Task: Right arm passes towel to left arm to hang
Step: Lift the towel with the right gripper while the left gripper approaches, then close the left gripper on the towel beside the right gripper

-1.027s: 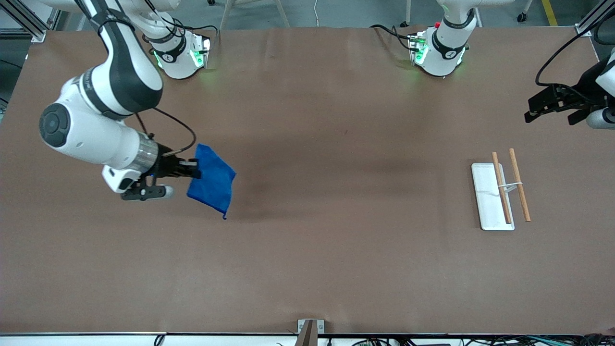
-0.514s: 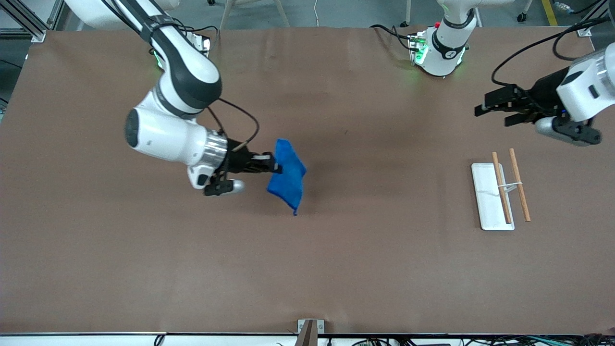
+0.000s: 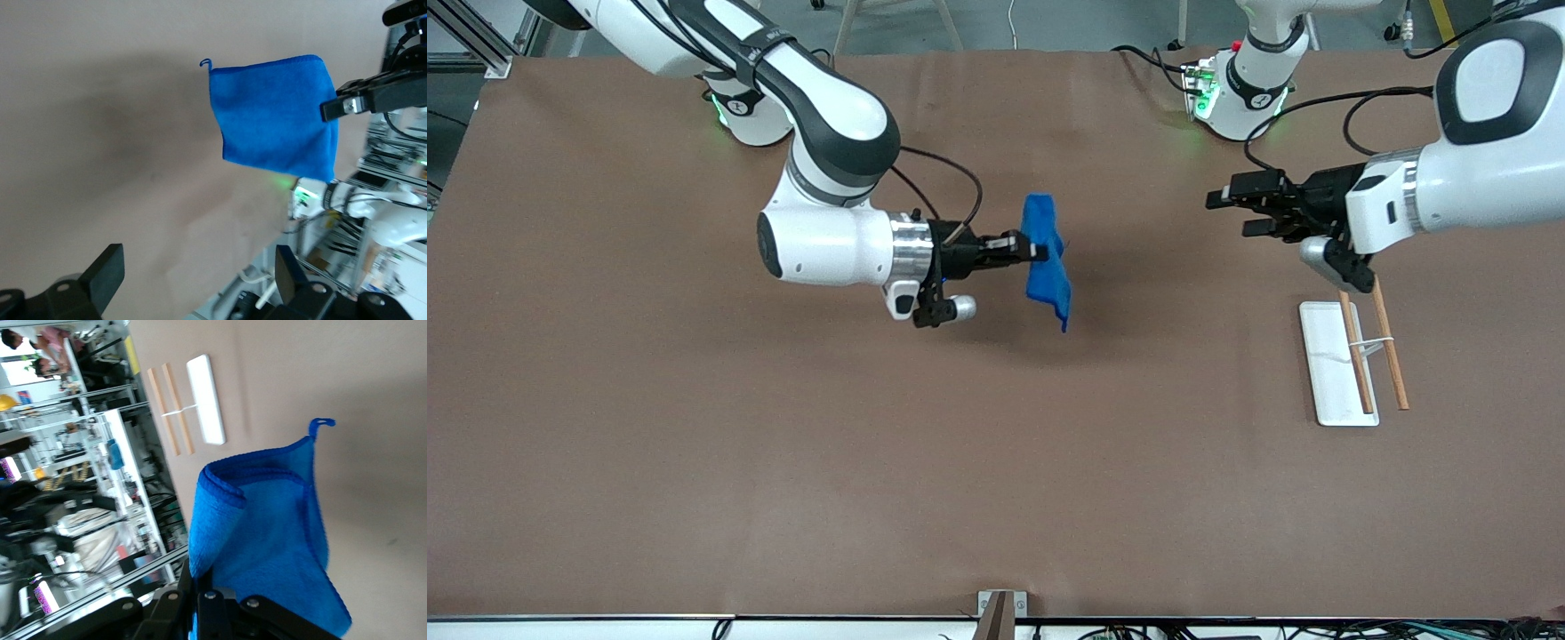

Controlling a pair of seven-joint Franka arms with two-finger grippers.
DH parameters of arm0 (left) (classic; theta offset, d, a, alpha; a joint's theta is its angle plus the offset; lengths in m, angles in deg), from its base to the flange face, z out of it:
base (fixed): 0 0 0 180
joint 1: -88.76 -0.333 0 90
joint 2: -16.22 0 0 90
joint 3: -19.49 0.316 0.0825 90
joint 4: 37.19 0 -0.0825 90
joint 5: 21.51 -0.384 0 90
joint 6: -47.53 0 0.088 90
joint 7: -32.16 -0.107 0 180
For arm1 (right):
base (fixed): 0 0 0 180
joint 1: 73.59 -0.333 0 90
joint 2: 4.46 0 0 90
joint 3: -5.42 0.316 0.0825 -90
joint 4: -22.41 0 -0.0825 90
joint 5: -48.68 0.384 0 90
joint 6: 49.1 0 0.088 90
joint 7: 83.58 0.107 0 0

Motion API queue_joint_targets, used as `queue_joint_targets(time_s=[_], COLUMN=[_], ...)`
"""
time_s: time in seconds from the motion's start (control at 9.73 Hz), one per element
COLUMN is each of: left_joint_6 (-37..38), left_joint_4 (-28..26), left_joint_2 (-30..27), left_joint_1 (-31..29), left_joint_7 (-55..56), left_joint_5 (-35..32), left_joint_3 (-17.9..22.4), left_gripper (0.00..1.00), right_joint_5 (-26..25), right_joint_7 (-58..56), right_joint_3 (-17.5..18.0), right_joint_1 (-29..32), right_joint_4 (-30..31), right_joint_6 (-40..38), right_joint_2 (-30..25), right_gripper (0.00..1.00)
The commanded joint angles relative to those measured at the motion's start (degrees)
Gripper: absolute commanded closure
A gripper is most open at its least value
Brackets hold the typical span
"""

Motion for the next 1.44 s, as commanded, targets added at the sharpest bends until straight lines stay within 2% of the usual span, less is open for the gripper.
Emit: queue_joint_targets(time_s=[0.0, 0.31, 0.82, 1.13, 1.34], left_joint_6=[-1.01, -1.53, -4.08, -3.04, 2.13], left_joint_4=[-5.97, -7.91, -19.76, -27.51, -28.58], left_joint_2=[3.14, 6.76, 6.15, 5.27, 5.01], left_joint_1=[0.43, 1.05, 0.97, 0.44, -0.26], left_joint_7=[-3.71, -7.48, -23.98, -36.73, -37.64], left_joint_5=[7.35, 16.85, 36.61, 48.58, 54.56], left_joint_3=[-0.22, -0.65, -1.71, -2.41, -2.41], left_gripper=[0.03, 0.00, 0.00, 0.00, 0.00], right_joint_5=[8.18, 16.37, 30.00, 30.37, 30.20], right_joint_7=[-2.61, -5.34, -6.49, -7.02, -7.11], right_joint_3=[1.76, 1.85, 1.94, 1.94, 1.85], right_joint_1=[-1.38, -3.40, -5.25, -5.87, -5.96], right_joint_4=[-1.80, -2.85, -6.98, -7.87, -7.78], right_joint_6=[0.51, 1.90, 2.70, 2.97, 3.32], right_joint_2=[1.05, 1.22, 2.36, 3.07, 3.07], right_gripper=[0.99, 0.99, 0.99, 0.99, 0.99])
